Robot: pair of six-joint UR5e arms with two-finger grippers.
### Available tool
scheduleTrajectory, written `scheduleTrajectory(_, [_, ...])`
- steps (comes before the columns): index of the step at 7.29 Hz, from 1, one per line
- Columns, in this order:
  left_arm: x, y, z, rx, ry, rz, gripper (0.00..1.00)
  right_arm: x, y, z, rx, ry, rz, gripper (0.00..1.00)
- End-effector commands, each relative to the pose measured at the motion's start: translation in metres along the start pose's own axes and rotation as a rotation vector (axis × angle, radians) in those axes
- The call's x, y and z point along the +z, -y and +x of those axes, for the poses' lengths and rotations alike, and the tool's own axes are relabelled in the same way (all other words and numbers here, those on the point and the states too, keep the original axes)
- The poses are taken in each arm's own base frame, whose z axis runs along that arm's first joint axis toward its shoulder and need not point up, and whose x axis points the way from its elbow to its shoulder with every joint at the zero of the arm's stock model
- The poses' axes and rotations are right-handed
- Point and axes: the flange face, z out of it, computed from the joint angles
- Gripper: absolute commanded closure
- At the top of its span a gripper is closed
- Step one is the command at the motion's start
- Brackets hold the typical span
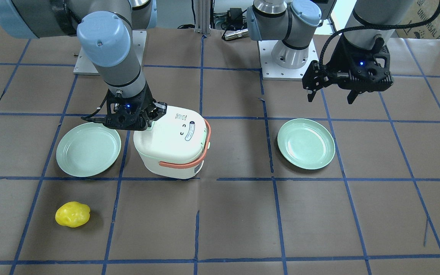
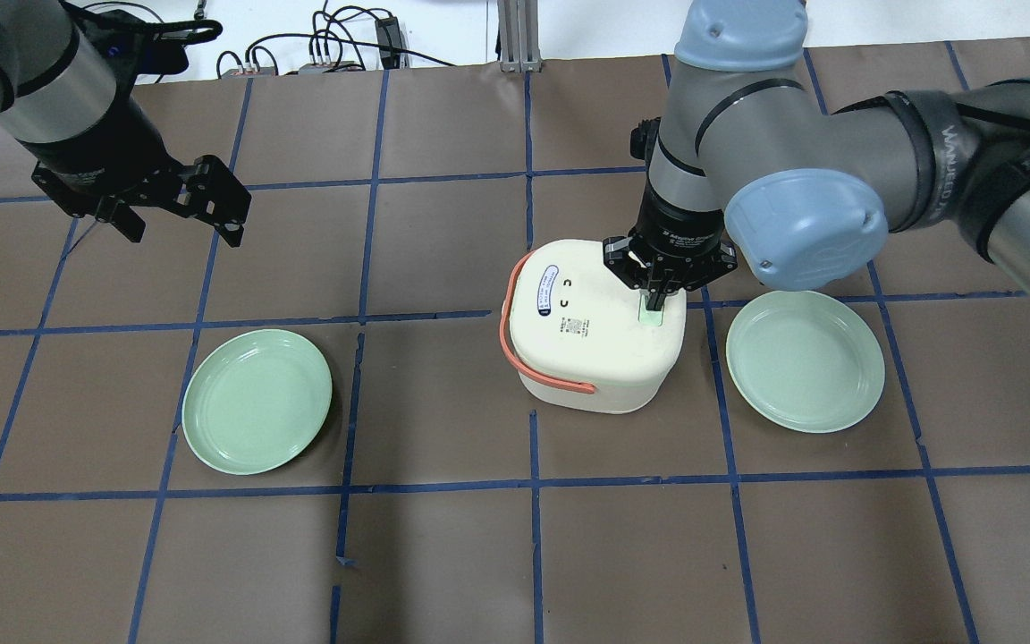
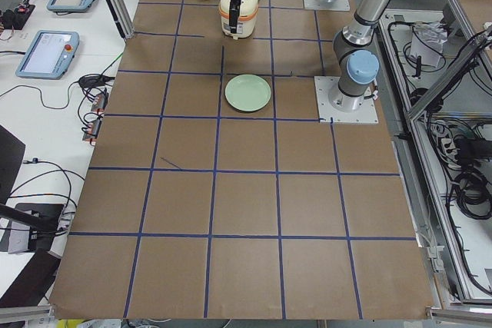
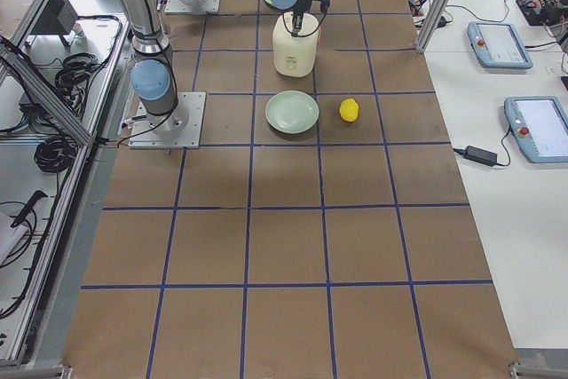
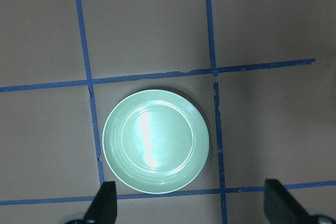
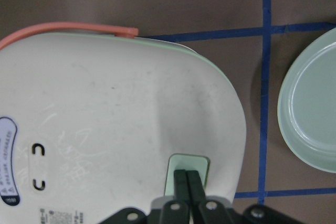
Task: Press rice cooker button
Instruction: 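Lower the closed right gripper and press down on the green button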
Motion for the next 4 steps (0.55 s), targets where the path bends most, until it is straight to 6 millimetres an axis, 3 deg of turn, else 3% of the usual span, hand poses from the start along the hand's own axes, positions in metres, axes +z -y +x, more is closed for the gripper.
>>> scheduleTrajectory(1, [0.000,0.000,0.000,0.001,0.000,0.000,0.00,0.003,-0.001,0.000,0.000,-0.002,-0.006,0.85])
scheduleTrajectory(3, [0.000,0.000,0.000,0.000,0.000,0.000,0.00,-0.002,0.000,0.000,0.004,0.001,0.006,0.85])
scheduleTrajectory(4, [0.000,0.000,0.000,0.000,0.000,0.000,0.00,-0.012,0.000,-0.001,0.006,-0.001,0.018,0.78])
